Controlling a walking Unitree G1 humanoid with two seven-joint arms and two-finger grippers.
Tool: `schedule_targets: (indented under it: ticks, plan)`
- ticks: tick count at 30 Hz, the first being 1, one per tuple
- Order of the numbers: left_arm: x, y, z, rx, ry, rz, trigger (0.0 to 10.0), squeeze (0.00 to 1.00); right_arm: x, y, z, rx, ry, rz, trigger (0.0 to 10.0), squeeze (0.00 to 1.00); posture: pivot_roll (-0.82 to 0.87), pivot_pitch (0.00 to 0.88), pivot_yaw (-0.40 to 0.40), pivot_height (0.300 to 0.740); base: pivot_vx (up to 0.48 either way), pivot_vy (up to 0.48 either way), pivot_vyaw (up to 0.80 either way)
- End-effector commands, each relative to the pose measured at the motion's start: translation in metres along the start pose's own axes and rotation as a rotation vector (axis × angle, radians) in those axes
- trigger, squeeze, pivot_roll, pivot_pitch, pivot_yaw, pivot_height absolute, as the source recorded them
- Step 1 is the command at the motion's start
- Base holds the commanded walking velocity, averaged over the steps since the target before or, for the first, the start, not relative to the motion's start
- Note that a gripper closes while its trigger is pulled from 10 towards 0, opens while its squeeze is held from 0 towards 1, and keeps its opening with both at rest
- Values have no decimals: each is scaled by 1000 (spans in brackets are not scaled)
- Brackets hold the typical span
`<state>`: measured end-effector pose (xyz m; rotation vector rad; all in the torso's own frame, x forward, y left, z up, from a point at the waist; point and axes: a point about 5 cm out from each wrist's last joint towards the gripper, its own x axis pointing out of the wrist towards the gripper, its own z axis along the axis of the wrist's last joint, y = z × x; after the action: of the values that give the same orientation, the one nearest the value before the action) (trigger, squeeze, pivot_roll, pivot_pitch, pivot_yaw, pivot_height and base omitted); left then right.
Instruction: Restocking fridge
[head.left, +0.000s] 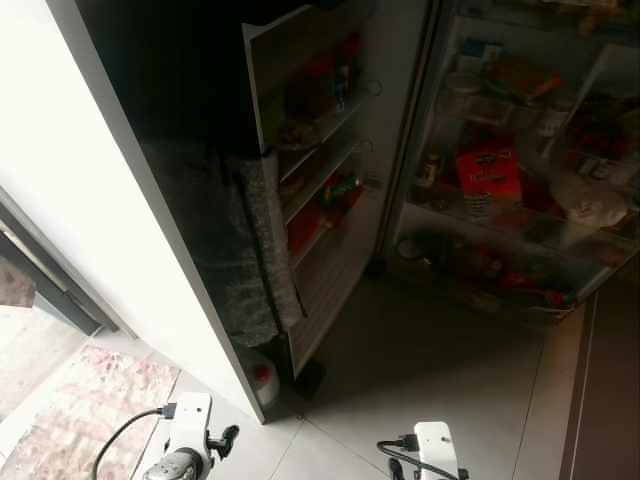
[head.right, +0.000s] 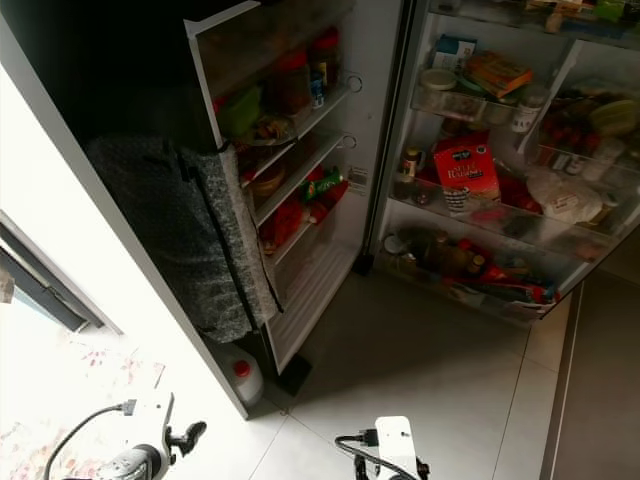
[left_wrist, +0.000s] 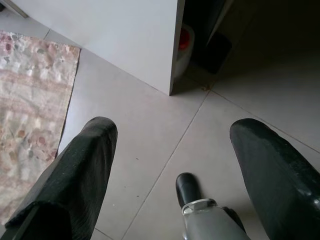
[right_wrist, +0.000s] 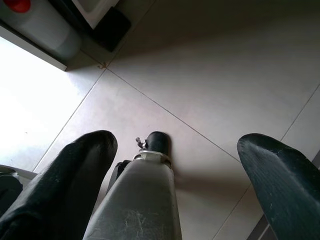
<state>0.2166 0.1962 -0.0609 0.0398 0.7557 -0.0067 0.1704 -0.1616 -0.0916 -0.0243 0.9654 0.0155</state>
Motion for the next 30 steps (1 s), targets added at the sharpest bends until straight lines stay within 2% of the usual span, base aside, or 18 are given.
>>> schedule_targets:
  ticks: [1, 30]
  plan:
    - [-1, 4, -3, 29, 19, 10, 10000, 0, -1, 0, -6, 6, 21, -5, 10000, 0, 0, 83, 32, 740, 0, -300, 0]
    - [-1, 5, -2, 34, 15, 8, 10000, 0, -1, -15, -2, 13, 7, -36, 10000, 0, -6, 67, 33, 740, 0, -344, 0]
